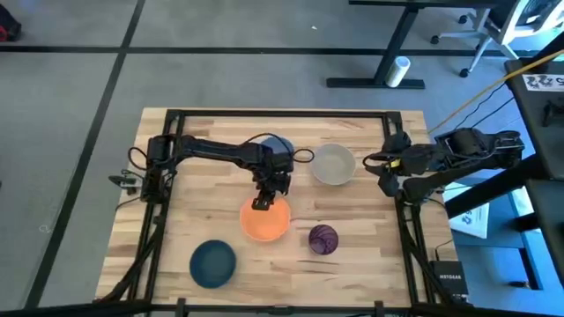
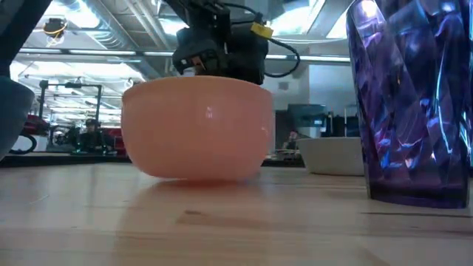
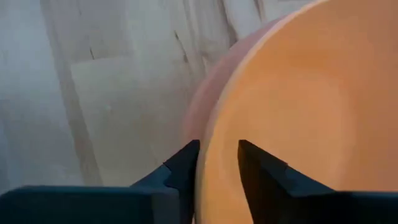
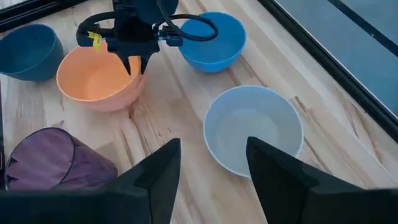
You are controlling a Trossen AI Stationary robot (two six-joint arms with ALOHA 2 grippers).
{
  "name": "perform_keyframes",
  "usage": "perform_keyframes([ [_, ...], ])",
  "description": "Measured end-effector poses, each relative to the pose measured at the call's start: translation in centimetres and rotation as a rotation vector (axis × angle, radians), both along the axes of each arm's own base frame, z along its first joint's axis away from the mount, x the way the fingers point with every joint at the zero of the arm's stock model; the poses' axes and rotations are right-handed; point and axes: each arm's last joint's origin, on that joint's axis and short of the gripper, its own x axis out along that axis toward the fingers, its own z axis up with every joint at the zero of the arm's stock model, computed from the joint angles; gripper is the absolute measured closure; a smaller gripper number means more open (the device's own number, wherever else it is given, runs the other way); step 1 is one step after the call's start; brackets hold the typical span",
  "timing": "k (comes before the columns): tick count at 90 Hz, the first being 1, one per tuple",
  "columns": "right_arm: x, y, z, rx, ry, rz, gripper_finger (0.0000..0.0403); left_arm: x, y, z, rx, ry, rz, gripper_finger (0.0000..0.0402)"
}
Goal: Nest bowls inside each other
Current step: Stack the orange bowl on top of the light orange bowl
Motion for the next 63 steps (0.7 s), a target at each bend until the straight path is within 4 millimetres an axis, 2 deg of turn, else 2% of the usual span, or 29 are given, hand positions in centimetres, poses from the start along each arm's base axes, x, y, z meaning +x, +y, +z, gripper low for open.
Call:
perform_keyframes([
  [24, 0.0, 0.0, 0.0, 0.003, 0.001, 0.002, 0.0233, -0.2, -1.0, 0.1, -0.01, 0.03, -0.015, 0.0284],
  [50, 0.0, 0.0, 0.0, 0.006, 0.002, 0.005, 0.0233, -0.5, -1.1, 0.1, -0.008, 0.05, -0.02, 0.0283],
  [63, 0.0, 0.0, 0.0, 0.006, 0.002, 0.006, 0.0233, -0.8, -1.1, 1.0, 0.018, 0.051, -0.029, 0.0283],
])
